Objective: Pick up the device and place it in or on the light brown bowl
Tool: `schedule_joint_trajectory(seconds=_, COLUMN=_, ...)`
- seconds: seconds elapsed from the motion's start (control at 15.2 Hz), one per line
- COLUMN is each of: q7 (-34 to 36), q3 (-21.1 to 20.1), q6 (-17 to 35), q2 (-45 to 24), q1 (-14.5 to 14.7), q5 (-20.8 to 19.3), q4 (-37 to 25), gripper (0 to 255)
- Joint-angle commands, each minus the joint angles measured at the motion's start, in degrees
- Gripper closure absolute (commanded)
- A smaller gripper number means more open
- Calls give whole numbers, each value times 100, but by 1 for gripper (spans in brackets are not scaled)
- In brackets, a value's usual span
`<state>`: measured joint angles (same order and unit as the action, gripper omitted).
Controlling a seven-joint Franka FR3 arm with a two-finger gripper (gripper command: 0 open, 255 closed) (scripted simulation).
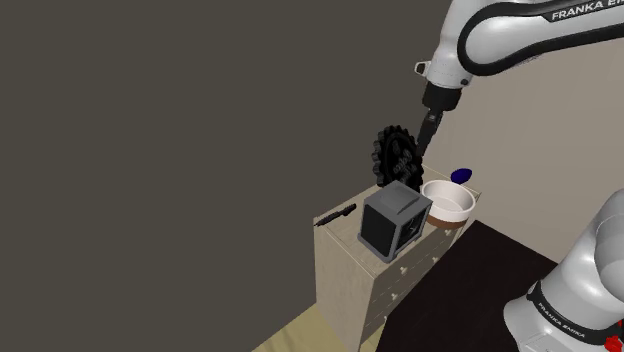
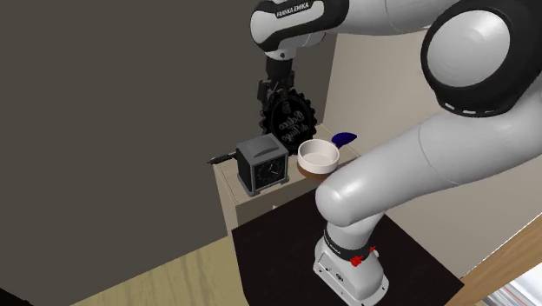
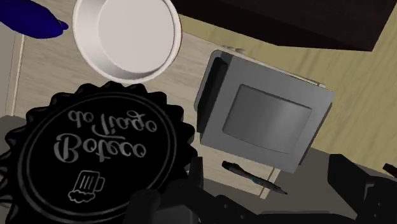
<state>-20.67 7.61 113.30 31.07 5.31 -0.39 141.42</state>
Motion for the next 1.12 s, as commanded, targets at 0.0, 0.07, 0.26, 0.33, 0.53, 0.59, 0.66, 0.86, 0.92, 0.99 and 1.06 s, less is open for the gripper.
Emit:
schedule_joint_trajectory(seconds=0.0, q7=-453, q3=93, q6=432, q2=-442, q1=137, q5=-24, q4=-11, gripper=0)
schedule_joint_trajectory(seconds=0.07, q7=-661, q3=127, q6=608, q2=-648, q1=204, q5=-24, q4=-37, gripper=0)
schedule_joint_trajectory(seconds=0.26, q7=-1285, q3=204, q6=1113, q2=-1281, q1=398, q5=3, q4=-156, gripper=0)
schedule_joint_trajectory(seconds=0.33, q7=-1493, q3=221, q6=1272, q2=-1495, q1=459, q5=21, q4=-208, gripper=0)
schedule_joint_trajectory(seconds=0.53, q7=-2115, q3=247, q6=1721, q2=-2140, q1=631, q5=96, q4=-394, gripper=0)
schedule_joint_trajectory(seconds=0.59, q7=-2321, q3=244, q6=1860, q2=-2354, q1=681, q5=126, q4=-465, gripper=0)
schedule_joint_trajectory(seconds=0.66, q7=-2526, q3=235, q6=1995, q2=-2568, q1=727, q5=159, q4=-541, gripper=0)
schedule_joint_trajectory(seconds=0.86, q7=-3125, q3=172, q6=2370, q2=-3202, q1=841, q5=256, q4=-793, gripper=0)
schedule_joint_trajectory(seconds=0.92, q7=-3318, q3=139, q6=2486, q2=-3409, q1=871, q5=284, q4=-884, gripper=0)
schedule_joint_trajectory(seconds=0.99, q7=-3507, q3=100, q6=2598, q2=-3615, q1=895, q5=309, q4=-978, gripper=0)
schedule_joint_trajectory(seconds=1.06, q7=-3690, q3=56, q6=2705, q2=-3818, q1=916, q5=328, q4=-1074, gripper=0)
